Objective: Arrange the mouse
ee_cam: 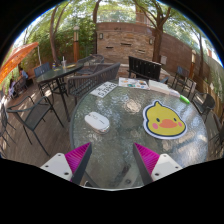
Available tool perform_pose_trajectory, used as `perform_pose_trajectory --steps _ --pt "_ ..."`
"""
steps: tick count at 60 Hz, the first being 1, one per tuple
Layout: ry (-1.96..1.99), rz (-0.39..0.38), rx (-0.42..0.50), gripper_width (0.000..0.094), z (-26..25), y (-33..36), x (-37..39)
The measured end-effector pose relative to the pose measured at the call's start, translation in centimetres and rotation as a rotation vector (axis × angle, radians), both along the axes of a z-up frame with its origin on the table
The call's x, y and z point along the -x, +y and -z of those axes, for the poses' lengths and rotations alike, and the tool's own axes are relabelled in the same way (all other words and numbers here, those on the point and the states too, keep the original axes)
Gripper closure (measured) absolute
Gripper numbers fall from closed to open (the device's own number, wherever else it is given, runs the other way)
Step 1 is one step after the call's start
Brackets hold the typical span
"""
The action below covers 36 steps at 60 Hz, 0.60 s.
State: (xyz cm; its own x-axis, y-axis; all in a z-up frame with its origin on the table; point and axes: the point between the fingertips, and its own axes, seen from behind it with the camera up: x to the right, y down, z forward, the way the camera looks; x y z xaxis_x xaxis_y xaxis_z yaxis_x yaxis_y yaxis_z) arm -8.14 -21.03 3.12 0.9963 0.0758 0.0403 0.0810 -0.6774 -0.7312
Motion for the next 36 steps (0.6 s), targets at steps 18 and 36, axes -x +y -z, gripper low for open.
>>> perform_pose_trajectory --steps 18,36 --pt "-0.036 -0.033 0.017 0.0091 4.4 10.3 4.3" --pt "-0.041 0.035 0.030 0.0142 4.8 15.5 2.1"
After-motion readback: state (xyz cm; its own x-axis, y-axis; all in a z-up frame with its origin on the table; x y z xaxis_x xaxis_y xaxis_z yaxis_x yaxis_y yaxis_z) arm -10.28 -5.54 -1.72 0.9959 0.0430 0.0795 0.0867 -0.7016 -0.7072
